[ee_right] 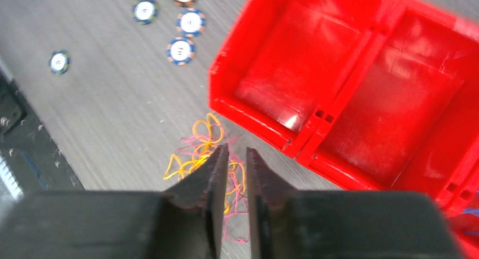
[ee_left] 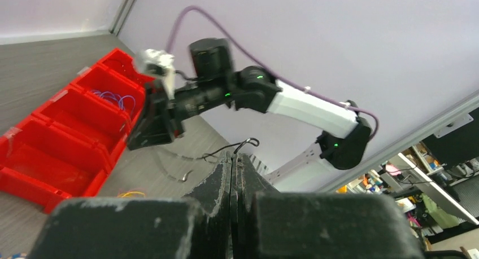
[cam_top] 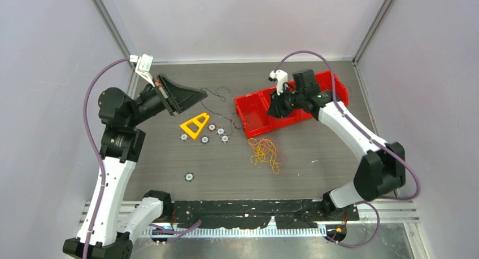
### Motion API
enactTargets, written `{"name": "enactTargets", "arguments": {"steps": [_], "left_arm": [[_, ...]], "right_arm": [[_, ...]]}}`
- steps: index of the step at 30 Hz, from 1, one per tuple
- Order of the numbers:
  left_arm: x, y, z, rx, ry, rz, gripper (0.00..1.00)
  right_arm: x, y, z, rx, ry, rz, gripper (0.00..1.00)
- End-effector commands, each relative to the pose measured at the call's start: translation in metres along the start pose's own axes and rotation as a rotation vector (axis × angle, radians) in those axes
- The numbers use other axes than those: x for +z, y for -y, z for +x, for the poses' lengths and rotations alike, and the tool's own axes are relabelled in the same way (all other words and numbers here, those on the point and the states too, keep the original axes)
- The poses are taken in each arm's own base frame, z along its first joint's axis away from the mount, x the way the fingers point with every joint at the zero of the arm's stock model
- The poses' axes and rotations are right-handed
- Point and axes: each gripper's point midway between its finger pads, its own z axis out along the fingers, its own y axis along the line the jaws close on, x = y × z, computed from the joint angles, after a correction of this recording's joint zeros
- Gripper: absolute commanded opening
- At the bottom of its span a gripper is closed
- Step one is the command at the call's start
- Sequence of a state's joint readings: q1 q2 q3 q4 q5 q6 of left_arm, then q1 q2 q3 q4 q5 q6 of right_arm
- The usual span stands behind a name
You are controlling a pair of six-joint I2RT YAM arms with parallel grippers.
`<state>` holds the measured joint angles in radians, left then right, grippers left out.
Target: Untangle the cables
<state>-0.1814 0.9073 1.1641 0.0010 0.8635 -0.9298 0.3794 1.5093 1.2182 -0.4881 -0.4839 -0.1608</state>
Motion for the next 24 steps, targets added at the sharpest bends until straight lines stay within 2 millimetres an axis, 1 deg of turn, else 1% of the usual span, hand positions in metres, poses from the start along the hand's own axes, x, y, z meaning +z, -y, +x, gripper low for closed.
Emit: {"name": "enactTargets", "arguments": {"steps": [1,2,3,4,5,6,7,8,9,10,11,12,13,14,15,16,17,18,19,20,21,22,23,24], "left_arm": [[0.003,-0.01,0.002,0.064,-0.035,-0.056,0.0],[0.005,-0.013,0.005,0.07,-0.053,-0.068,0.0],[0.006,-0.016,0.009,0.079,-0.071,-0.079,0.0],[0.007,-0.019,0.013,0.08,-0.087,-0.092,0.0],[0.008,-0.023,0.017,0.075,-0.098,-0.105,0.0],[0.009,-0.025,0.021,0.068,-0.107,-0.111,0.0],[0.01,-0.028,0.024,0.059,-0.112,-0.117,0.0],[0.012,-0.032,0.029,0.045,-0.12,-0.124,0.0],[0.015,-0.035,0.031,0.035,-0.128,-0.125,0.0],[0.017,-0.037,0.035,0.018,-0.139,-0.126,0.0],[0.02,-0.039,0.037,-0.001,-0.148,-0.125,0.0],[0.023,-0.04,0.039,-0.017,-0.156,-0.121,0.0],[0.027,-0.04,0.042,-0.03,-0.167,-0.112,0.0],[0.03,-0.042,0.045,-0.059,-0.179,-0.11,0.0],[0.033,-0.042,0.047,-0.076,-0.184,-0.102,0.0],[0.035,-0.041,0.047,-0.102,-0.183,-0.091,0.0],[0.038,-0.04,0.048,-0.13,-0.179,-0.071,0.0],[0.041,-0.038,0.046,-0.158,-0.166,-0.054,0.0],[0.043,-0.038,0.045,-0.183,-0.157,-0.044,0.0],[0.045,-0.039,0.043,-0.204,-0.147,-0.045,0.0],[0.047,-0.041,0.041,-0.228,-0.136,-0.057,0.0],[0.048,-0.043,0.038,-0.246,-0.124,-0.068,0.0],[0.049,-0.044,0.036,-0.261,-0.112,-0.078,0.0],[0.049,-0.045,0.035,-0.279,-0.1,-0.088,0.0]], "right_arm": [[-0.069,-0.064,-0.065,-0.261,0.203,-0.162,0.43],[-0.077,-0.072,-0.07,-0.283,0.216,-0.19,0.7],[-0.092,-0.079,-0.084,-0.316,0.261,-0.19,0.8],[-0.1,-0.085,-0.092,-0.338,0.291,-0.204,0.94],[-0.114,-0.094,-0.104,-0.369,0.338,-0.208,0.99],[-0.124,-0.104,-0.114,-0.396,0.378,-0.23,0.97],[-0.131,-0.111,-0.121,-0.414,0.402,-0.245,0.96],[-0.137,-0.123,-0.13,-0.439,0.424,-0.282,0.95],[-0.139,-0.129,-0.134,-0.45,0.43,-0.299,0.95],[-0.139,-0.142,-0.14,-0.48,0.438,-0.331,0.95],[-0.138,-0.149,-0.142,-0.497,0.44,-0.342,0.95],[-0.134,-0.16,-0.148,-0.535,0.44,-0.347,0.95],[-0.13,-0.162,-0.151,-0.56,0.437,-0.323,0.95],[-0.123,-0.177,-0.154,-0.585,0.43,-0.346,0.95],[-0.119,-0.177,-0.158,-0.594,0.428,-0.309,0.95],[-0.111,-0.189,-0.161,-0.612,0.431,-0.323,0.95],[-0.105,-0.187,-0.164,-0.604,0.428,-0.292,0.95],[-0.096,-0.195,-0.167,-0.609,0.433,-0.294,0.95],[-0.09,-0.193,-0.171,-0.593,0.438,-0.26,0.95],[-0.08,-0.2,-0.167,-0.592,0.42,-0.272,0.95],[-0.076,-0.203,-0.166,-0.593,0.418,-0.272,0.96],[-0.069,-0.21,-0.161,-0.597,0.404,-0.287,0.96],[-0.064,-0.212,-0.16,-0.595,0.399,-0.281,0.97],[-0.06,-0.218,-0.154,-0.599,0.386,-0.293,0.97]]}}
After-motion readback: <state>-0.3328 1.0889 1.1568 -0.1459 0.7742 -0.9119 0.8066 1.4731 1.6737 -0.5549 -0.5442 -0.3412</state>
